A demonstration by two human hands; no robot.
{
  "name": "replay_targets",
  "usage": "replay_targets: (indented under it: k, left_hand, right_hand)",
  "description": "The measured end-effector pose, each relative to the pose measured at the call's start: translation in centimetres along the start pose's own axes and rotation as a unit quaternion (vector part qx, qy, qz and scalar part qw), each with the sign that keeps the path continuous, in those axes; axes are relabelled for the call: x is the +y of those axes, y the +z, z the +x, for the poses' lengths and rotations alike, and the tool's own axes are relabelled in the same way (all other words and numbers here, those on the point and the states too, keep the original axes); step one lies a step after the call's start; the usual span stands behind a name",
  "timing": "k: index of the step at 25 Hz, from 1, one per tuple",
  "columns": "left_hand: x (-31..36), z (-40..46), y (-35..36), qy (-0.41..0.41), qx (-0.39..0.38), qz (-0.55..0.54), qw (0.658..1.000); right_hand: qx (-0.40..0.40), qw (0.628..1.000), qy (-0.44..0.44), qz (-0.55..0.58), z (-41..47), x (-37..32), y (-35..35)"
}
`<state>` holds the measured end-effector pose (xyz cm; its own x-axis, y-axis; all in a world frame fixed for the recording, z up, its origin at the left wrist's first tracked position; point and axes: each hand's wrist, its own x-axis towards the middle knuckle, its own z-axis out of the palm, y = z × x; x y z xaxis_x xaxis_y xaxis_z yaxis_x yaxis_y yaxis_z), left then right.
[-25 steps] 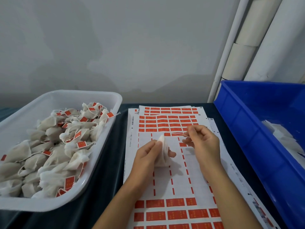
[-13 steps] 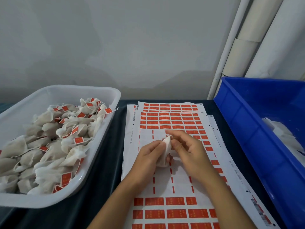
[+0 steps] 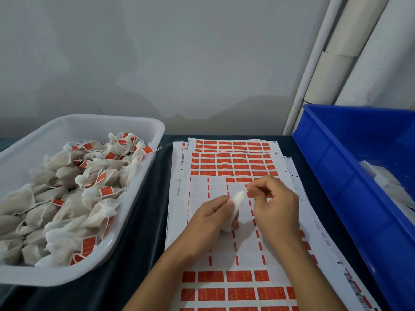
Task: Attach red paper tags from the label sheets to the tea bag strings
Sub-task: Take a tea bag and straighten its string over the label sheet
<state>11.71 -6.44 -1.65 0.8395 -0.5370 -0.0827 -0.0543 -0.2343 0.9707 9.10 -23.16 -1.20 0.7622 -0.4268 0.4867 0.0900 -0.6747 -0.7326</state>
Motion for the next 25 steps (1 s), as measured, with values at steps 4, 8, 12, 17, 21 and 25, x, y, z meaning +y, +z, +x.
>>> replay_targets:
  k: [4,8,12,17,21,25]
  left_hand:
    - [-0.2,-0.1,-0.8,-0.004,0.024,-0.164,0.986]
    - [0.3,0.3,-0.8,-0.009,0.083,-0.271,0.959]
    - [0.5,0.4,-0.3,-0.001,0.121,-0.227,0.966]
    - [0.3,0.2,0.2,0.051,0.092,-0.066,0.992]
    - [0.0,0.4,0.0,0.055,0.076,-0.005,0.996]
    - [-0.3,0.5,0.5,0.047,0.137,0.062,0.988]
  right_hand:
    - [-0.071,0.997,-0.016,-0.014,-0.4,-0.2,0.5]
    - [-0.088,0.989,-0.103,-0.065,-0.8,-0.1,1.0]
    - [-0.089,0.963,-0.231,-0.104,-0.7,0.0,0.8]
    - [-0.080,0.975,-0.198,-0.055,-0.5,-0.6,0.2]
    - [-0.178,0.980,-0.054,0.076,-0.6,-1.1,-0.1]
    - [-0.182,0.979,-0.034,0.084,-0.4,-0.8,-0.3]
